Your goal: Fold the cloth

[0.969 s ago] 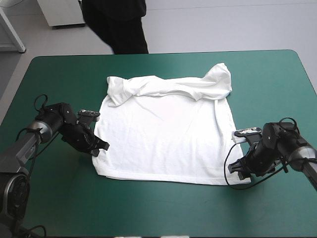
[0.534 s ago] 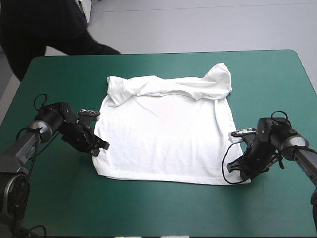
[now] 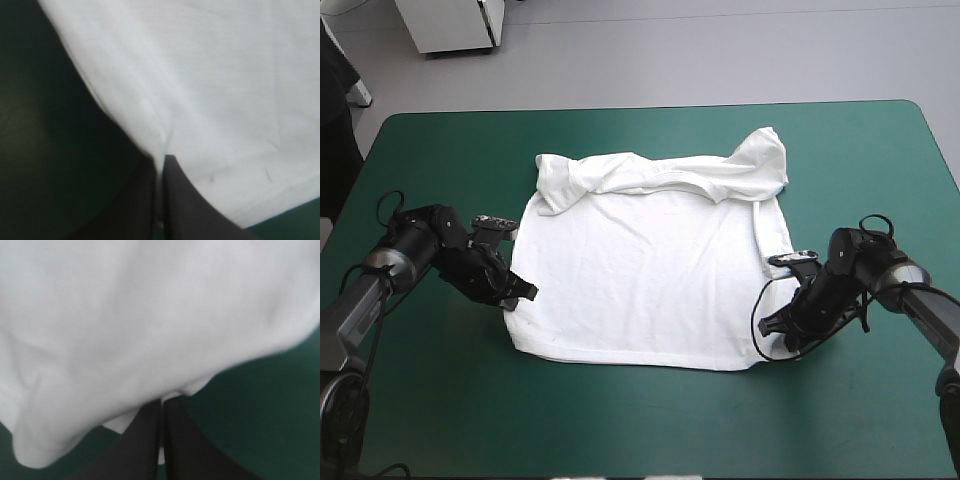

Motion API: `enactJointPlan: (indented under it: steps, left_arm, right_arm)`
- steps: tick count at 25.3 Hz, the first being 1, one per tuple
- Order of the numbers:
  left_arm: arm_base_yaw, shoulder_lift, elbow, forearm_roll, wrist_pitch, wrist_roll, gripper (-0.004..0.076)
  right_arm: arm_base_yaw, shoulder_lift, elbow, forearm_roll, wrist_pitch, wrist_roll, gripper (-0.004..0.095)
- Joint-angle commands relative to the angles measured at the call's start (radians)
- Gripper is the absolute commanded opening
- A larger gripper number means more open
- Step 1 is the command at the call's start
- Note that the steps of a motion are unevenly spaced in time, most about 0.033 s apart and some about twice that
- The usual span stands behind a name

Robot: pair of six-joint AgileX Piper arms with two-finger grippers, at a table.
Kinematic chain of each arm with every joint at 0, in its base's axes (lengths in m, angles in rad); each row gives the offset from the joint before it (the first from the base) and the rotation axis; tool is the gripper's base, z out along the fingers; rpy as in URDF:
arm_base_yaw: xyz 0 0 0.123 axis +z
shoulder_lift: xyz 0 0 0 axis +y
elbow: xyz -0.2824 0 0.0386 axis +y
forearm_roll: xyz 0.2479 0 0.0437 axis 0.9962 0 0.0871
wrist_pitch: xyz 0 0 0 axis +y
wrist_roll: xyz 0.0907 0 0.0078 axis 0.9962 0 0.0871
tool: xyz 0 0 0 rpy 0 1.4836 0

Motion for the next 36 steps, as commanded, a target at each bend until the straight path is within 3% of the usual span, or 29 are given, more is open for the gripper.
enactJointPlan:
  steps: [1,5,12,16,21,27,31,36]
  left_arm:
    - [-0.001,-0.150,-0.082,-0.040,0.042,-0.003,-0.0022]
    - [-0.001,-0.256,-0.315,-0.101,0.078,-0.001,-0.0022]
    - [-0.001,-0.308,-0.881,-0.145,0.102,0.004,-0.0022]
    - [-0.001,-0.308,-1.047,-0.200,0.074,0.027,-0.0022]
    - [-0.001,-0.314,-1.184,-0.219,0.044,0.036,-0.0022]
    - [-0.001,-0.343,-1.295,-0.219,-0.061,0.044,-0.0022]
    - [-0.001,-0.345,-1.353,-0.219,-0.123,0.050,-0.0022]
    - [-0.001,-0.333,-1.354,-0.219,-0.218,0.050,-0.0022]
  right_arm:
    - [0.007,-0.080,-0.171,0.008,0.003,0.011,-0.0010]
    - [0.007,-0.212,-0.456,-0.047,0.052,0.058,-0.0010]
    - [0.007,-0.327,-0.978,-0.069,0.063,0.081,-0.0010]
    - [0.007,-0.327,-1.146,-0.061,0.055,0.081,-0.0010]
    - [0.007,-0.327,-1.341,-0.061,-0.022,0.081,-0.0011]
    - [0.007,-0.327,-1.491,-0.048,-0.158,0.077,-0.0011]
    - [0.007,-0.327,-1.512,-0.020,-0.281,0.059,-0.0013]
    - [0.007,-0.301,-1.509,-0.015,-0.357,0.054,-0.0013]
